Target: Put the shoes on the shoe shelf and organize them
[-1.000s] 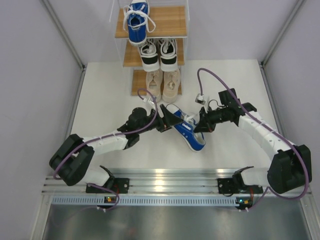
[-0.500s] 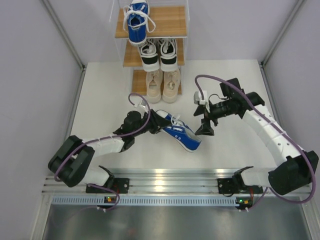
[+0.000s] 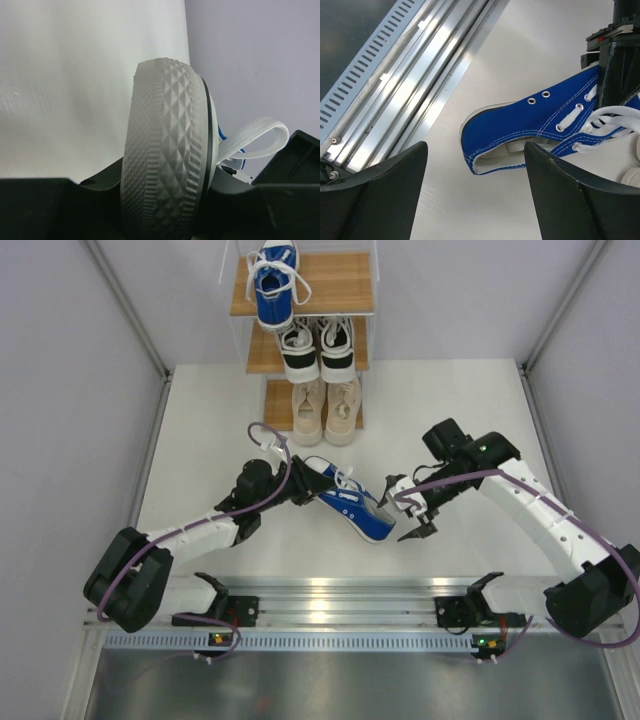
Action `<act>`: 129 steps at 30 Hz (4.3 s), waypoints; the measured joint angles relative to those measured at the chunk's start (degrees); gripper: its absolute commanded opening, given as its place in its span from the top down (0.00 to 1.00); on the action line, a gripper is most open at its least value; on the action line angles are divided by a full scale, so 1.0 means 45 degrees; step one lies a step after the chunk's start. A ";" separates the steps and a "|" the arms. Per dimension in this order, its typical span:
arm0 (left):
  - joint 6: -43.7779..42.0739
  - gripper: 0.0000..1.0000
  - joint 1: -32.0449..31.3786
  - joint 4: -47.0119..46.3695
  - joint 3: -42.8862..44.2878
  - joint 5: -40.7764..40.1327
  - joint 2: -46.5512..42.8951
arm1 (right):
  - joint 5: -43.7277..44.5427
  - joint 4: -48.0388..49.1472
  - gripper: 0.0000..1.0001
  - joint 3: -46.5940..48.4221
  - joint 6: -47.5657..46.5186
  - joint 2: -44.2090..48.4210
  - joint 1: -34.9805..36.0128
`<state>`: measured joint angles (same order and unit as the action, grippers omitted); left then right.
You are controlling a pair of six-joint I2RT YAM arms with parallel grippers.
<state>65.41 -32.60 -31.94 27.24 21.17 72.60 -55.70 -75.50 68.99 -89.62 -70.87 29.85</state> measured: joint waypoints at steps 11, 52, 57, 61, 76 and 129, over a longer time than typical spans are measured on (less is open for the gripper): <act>0.0107 1.00 0.0000 0.0083 0.0000 0.0117 0.0000 | 0.1826 0.0461 0.42 -0.0646 0.0947 -0.0034 0.0976; -0.4469 0.06 0.1248 0.7475 0.3570 -0.3939 -0.6237 | 0.4697 0.1632 1.00 0.6800 0.3803 -0.0996 0.1749; -0.5387 0.06 0.1248 0.9170 0.3381 -0.4959 -0.7766 | 0.4964 0.1700 1.00 0.8524 0.3939 -0.1413 0.1749; -0.5595 0.06 0.1248 0.9748 0.2929 -0.5416 -0.8733 | 0.5634 0.1491 1.00 1.0059 0.3575 -0.1953 0.1870; -0.5678 0.06 0.1248 1.0457 0.2433 -0.5829 -0.9457 | 0.8981 0.3507 1.00 1.2609 0.1831 -0.5202 0.2205; -0.5328 0.06 0.1248 1.0603 0.1724 -0.5969 -1.0550 | 0.9884 1.2711 0.50 1.3517 1.1239 -0.6946 0.1477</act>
<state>41.43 -26.98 15.77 35.00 -5.69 25.12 -11.22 -18.31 129.82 -39.05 -102.13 36.49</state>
